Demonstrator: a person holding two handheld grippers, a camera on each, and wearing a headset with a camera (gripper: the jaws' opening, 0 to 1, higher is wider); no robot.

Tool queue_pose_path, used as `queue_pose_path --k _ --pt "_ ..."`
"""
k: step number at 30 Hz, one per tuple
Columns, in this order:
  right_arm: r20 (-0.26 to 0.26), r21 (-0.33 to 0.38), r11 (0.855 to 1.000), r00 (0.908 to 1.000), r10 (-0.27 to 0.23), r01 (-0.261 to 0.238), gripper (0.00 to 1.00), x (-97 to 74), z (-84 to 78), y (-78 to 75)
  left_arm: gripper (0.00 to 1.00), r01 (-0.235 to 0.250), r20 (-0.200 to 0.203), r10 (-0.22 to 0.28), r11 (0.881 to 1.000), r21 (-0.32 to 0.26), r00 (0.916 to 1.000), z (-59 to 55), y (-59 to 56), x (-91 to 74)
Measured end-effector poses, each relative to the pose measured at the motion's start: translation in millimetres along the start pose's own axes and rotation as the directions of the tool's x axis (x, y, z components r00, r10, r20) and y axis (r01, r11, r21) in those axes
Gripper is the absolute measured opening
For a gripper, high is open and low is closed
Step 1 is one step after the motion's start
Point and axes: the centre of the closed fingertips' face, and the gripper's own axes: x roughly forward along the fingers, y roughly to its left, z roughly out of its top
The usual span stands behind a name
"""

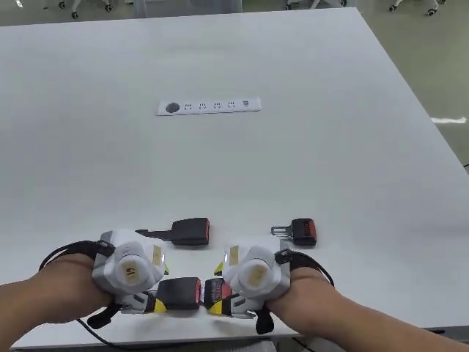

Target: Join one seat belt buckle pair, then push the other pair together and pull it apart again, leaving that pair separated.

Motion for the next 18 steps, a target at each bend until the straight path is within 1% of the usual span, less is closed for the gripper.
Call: queue_pose_path --k 2,3,5,6,10,12,15,16,17,18 --pt "0.017 -0.006 1.0 0.9998 -0.011 0.011 0.36 -6.8 5.7 -5.7 0.39 -0.016 0.011 0.016 1.0 -0.007 0.9998 2.0 7.2 -5.4" --pt "0.02 -0.008 1.0 0.9997 -0.016 0.016 0.36 -10.1 6.8 -9.6 0.4 -0.028 0.016 0.028 1.0 -0.01 0.9995 3.1 12.9 -7.4" --pt "0.025 -0.013 1.0 0.9993 -0.028 0.028 0.36 -14.6 6.9 -16.0 0.4 -0.04 0.018 0.041 0.999 -0.018 0.999 3.3 21.6 -8.6" --pt "0.023 -0.016 0.999 0.9991 -0.036 0.036 0.36 -17.8 4.9 -20.6 0.41 -0.052 0.021 0.053 0.998 -0.033 0.9984 4.0 29.1 -8.1" --pt "0.004 -0.008 0.998 0.998 -0.062 0.062 0.36 -28.5 -10.2 -37.9 0.41 -0.078 0.024 0.079 0.995 -0.056 0.9966 7.2 49.7 -6.6" --pt "-0.004 -0.008 0.997 0.9973 -0.073 0.073 0.36 -33.3 -16.5 -44.4 0.41 -0.08 0.025 0.082 0.995 -0.059 0.9964 9.0 56.7 -4.9" --pt "-0.018 -0.004 0.996 0.9956 -0.092 0.092 0.36 -42.4 -28.0 -58.0 0.41 -0.083 0.021 0.084 0.995 -0.052 0.9963 11.4 65.1 -2.5" --pt "-0.021 -0.002 0.995 0.9952 -0.095 0.095 0.36 -44.6 -30.8 -61.3 0.42 -0.083 0.021 0.084 0.995 -0.052 0.9963 11.8 66.4 -2.3" --pt "-0.029 -0.001 0.995 0.9941 -0.104 0.104 0.36 -48.1 -35.6 -67.1 0.42 -0.085 0.024 0.087 0.995 -0.053 0.9959 13.4 71.3 -1.5" --pt "-0.031 -0.001 0.994 0.9938 -0.107 0.107 0.37 -49.5 -37.3 -69.1 0.42 -0.092 0.027 0.093 0.994 -0.054 0.9953 14.8 75.1 -1.5"
